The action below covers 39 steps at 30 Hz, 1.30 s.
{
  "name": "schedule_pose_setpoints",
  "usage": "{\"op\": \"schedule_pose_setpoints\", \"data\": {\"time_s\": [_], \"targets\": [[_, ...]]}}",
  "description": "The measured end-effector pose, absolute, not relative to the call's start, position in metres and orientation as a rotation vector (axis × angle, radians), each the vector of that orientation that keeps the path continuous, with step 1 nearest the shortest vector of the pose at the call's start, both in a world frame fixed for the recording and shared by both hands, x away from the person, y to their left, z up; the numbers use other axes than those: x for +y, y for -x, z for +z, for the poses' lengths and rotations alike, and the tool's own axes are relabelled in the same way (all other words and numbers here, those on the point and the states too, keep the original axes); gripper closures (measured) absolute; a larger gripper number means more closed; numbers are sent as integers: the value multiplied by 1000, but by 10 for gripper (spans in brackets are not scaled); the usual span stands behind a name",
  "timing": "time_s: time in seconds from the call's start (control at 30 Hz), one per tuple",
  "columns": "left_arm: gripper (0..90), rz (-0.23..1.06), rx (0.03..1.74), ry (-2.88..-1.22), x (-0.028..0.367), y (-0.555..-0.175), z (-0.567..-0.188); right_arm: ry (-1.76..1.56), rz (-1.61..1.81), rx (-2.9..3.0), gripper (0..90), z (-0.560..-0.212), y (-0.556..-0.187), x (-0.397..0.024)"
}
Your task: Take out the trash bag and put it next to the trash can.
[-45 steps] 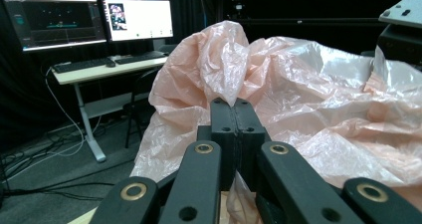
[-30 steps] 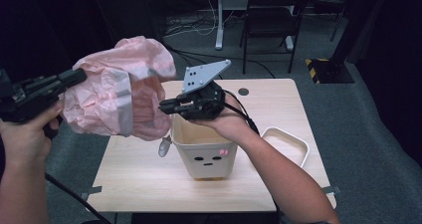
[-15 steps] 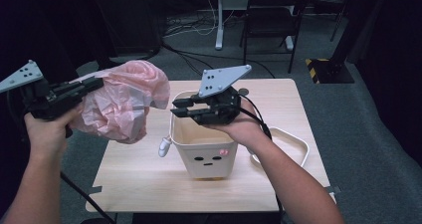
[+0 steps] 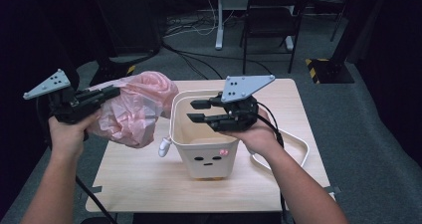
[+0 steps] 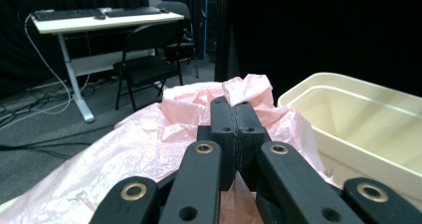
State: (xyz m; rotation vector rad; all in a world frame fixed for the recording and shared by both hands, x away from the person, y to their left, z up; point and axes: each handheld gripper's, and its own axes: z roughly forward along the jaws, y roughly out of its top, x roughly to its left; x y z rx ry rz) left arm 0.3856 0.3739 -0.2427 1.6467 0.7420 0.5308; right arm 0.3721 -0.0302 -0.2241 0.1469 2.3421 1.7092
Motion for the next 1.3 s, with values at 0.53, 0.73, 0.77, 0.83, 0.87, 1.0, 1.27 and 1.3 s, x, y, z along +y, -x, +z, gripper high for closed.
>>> {"op": "schedule_pose_setpoints", "data": {"time_s": [0.53,0.73,0.77,0.83,0.87,1.0,1.27,1.3], "targets": [[896,511,809,-1694,362,-416,-277,-270,1737,2328,557,-240,-372,-55],[896,518,824,-1716,361,-423,-288,-288,1763,2308,551,-240,-370,-61],[897,513,827,-1715,361,-424,-291,-290,1763,2305,549,-240,-369,-62],[896,511,835,-1719,361,-427,-295,-289,1758,2298,545,-241,-368,-64],[896,506,842,-1716,361,-428,-298,-293,1757,2296,541,-241,-367,-64],[896,487,857,-1709,361,-433,-308,-302,1755,2288,538,-245,-366,-65],[896,470,874,-1674,360,-439,-336,-320,1786,2280,536,-253,-363,-70],[895,475,884,-1677,360,-439,-340,-326,1790,2277,536,-254,-364,-71]]}}
